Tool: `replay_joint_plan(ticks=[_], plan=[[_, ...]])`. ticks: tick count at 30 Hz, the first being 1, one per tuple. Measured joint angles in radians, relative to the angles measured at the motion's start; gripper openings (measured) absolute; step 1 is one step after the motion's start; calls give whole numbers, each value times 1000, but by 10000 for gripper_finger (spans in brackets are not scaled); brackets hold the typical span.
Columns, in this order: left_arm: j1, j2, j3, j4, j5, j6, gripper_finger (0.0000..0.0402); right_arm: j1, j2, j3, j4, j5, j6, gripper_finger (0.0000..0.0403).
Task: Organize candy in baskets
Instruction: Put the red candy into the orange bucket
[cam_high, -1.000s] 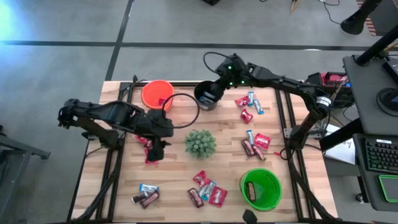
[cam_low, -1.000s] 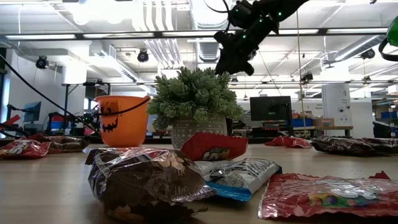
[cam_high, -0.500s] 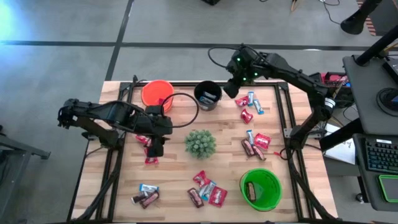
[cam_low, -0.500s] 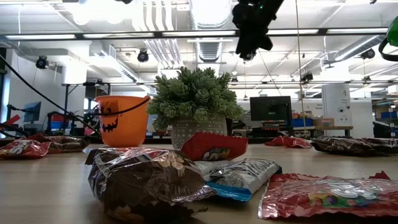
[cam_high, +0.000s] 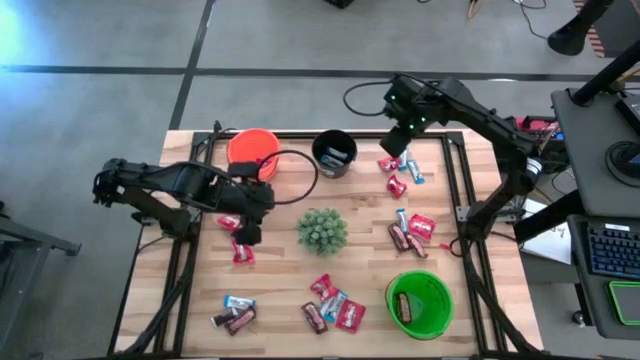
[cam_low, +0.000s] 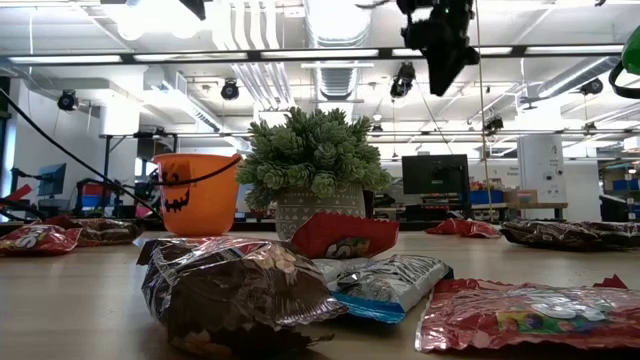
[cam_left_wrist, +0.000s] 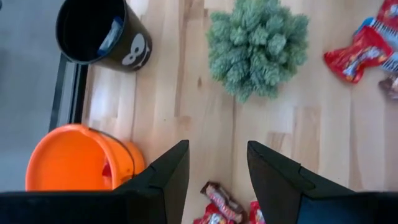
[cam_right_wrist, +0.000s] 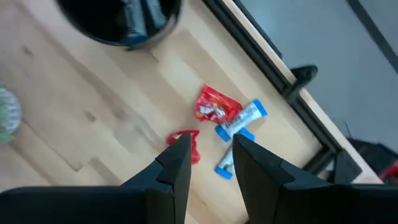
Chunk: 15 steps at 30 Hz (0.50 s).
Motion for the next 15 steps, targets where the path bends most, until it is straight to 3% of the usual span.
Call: replay_joint_plan(ticks=[11,15], plan=[[9,0,0,-72,-2,-39,144,-201,17,-201,71,-69,22,109],[9,0,0,-73,-2,-40,144,-263,17,-277,85,-150,33,109]])
